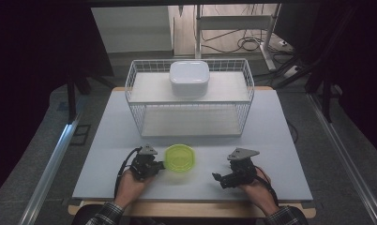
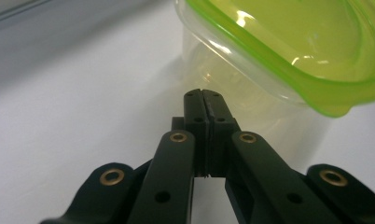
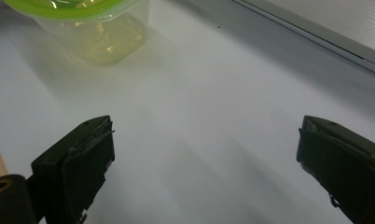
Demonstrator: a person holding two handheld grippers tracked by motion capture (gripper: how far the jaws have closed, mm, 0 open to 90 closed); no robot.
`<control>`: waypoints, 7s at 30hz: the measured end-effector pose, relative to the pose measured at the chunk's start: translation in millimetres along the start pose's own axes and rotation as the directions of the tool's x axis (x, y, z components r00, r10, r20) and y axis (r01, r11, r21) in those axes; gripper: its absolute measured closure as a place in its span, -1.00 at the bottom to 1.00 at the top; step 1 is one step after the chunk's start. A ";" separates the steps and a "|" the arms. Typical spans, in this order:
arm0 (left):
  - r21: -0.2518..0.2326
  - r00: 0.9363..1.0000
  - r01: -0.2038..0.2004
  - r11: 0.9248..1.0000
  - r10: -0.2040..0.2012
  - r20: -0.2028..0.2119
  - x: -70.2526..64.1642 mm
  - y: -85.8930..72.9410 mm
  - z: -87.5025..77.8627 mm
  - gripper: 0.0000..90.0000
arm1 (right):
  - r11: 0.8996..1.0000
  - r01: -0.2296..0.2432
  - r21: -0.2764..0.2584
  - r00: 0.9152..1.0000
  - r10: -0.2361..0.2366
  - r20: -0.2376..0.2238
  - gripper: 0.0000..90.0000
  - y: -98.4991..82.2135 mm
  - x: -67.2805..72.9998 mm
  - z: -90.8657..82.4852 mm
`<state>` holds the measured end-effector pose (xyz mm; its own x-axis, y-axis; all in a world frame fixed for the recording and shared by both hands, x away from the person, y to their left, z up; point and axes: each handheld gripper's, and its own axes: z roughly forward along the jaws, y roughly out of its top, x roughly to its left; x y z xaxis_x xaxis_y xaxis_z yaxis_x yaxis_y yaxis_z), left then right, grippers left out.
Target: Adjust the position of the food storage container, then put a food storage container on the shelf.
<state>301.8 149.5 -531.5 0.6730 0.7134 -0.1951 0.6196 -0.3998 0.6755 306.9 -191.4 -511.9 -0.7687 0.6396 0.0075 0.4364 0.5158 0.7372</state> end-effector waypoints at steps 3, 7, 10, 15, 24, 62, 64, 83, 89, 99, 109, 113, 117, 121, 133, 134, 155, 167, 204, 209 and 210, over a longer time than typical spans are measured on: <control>0.003 0.999 -0.031 0.999 0.031 0.014 -9.3 2.1 5.8 0.99 | 1.000 0.006 0.006 1.000 -0.006 -0.001 -0.90 -0.2 0.0 0.3; 0.010 0.999 -0.047 0.999 0.047 0.026 -17.5 4.4 11.6 0.98 | 1.000 0.007 0.009 1.000 -0.007 -0.001 -0.90 -0.4 0.3 0.8; 0.013 0.997 -0.066 0.998 0.066 0.029 -24.8 7.0 17.4 0.98 | 1.000 0.008 0.010 1.000 -0.008 -0.002 -0.90 -0.5 0.3 1.0; 0.020 0.996 -0.093 0.995 0.093 0.013 -28.4 8.5 17.6 0.91 | 1.000 0.010 0.011 1.000 -0.010 -0.003 -0.90 -0.6 0.2 0.9; -0.045 0.995 -0.089 0.995 0.087 -0.055 -23.9 4.9 -1.9 0.09 | 1.000 0.002 0.001 1.000 -0.002 -0.009 -0.90 -0.3 -0.3 -0.3; -0.148 0.985 -0.134 0.980 0.115 -0.131 -12.2 -30.4 -38.0 -0.97 | 0.997 -0.045 -0.069 0.998 0.043 -0.041 -0.93 4.4 -7.7 -3.4; -0.149 0.984 -0.135 0.980 0.115 -0.135 -12.0 -30.6 -38.3 -0.97 | 0.996 -0.060 -0.068 0.997 0.056 -0.056 -0.93 6.6 -8.9 -3.4; -0.128 0.983 -0.133 0.983 0.114 -0.144 -10.3 -31.2 -36.5 -0.95 | 0.964 -0.264 -0.033 0.944 0.251 -0.217 -0.66 43.9 -31.3 3.9; -0.119 0.983 -0.134 0.984 0.116 -0.145 -10.6 -30.9 -35.0 -0.95 | 0.954 -0.299 0.008 0.916 0.289 -0.277 -0.30 56.3 -35.2 17.7; -0.104 0.981 -0.147 0.984 0.131 -0.144 -11.1 -30.0 -33.6 -0.94 | 0.928 -0.351 0.128 0.865 0.374 -0.334 0.22 66.3 -38.6 42.8; -0.096 0.980 -0.152 0.984 0.137 -0.143 -11.7 -29.7 -32.1 -0.94 | 0.885 -0.415 0.210 0.791 0.465 -0.397 0.70 65.8 -44.1 53.2; -0.095 0.980 -0.153 0.984 0.139 -0.144 -11.8 -29.5 -31.6 -0.94 | 0.887 -0.409 0.216 0.790 0.462 -0.402 0.79 66.8 -41.7 50.7; -0.093 0.979 -0.156 0.983 0.142 -0.146 -12.1 -29.4 -31.2 -0.94 | 0.888 -0.407 0.214 0.782 0.460 -0.420 0.81 68.5 -39.1 48.0; -0.096 0.979 -0.155 0.983 0.140 -0.147 -11.7 -29.4 -31.5 -0.94 | 0.899 -0.394 0.194 0.796 0.439 -0.417 0.82 71.2 -36.0 43.5; -0.109 0.981 -0.144 0.983 0.127 -0.150 -10.2 -29.4 -32.9 -0.94 | 0.898 -0.424 0.117 0.784 0.428 -0.449 0.82 81.6 -40.3 19.6; -0.109 0.981 -0.144 0.984 0.127 -0.149 -9.9 -29.5 -33.0 -0.94 | 0.898 -0.427 0.110 0.784 0.428 -0.450 0.82 83.0 -40.5 17.1; -0.107 0.981 -0.145 0.984 0.128 -0.147 -9.5 -28.9 -32.5 -0.94 | 0.903 -0.429 -0.020 0.791 0.365 -0.492 0.82 133.0 -48.3 -34.2; -0.105 0.981 -0.143 0.984 0.128 -0.143 -8.9 -28.9 -31.6 -0.94 | 0.887 -0.452 -0.095 0.793 0.351 -0.498 0.82 171.6 -60.6 -59.9; -0.104 0.984 -0.132 0.986 0.118 -0.130 -8.5 -29.1 -31.1 -0.94 | 0.809 -0.526 -0.262 0.813 0.388 -0.434 0.82 265.1 -90.6 -80.9; -0.108 0.985 -0.130 0.986 0.116 -0.130 -8.2 -29.1 -31.6 -0.94 | 0.793 -0.536 -0.289 0.822 0.411 -0.395 0.82 280.0 -94.3 -77.2; -0.108 0.985 -0.130 0.986 0.116 -0.130 -8.2 -29.1 -31.6 -0.94 | 0.791 -0.537 -0.294 0.824 0.415 -0.387 0.82 282.1 -95.0 -75.6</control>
<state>265.5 173.5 -527.0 0.6824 0.7307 -0.0216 0.4794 -0.4250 0.7678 467.7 -149.7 -253.6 -0.6328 0.5204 0.5734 0.6202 -0.1026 0.7777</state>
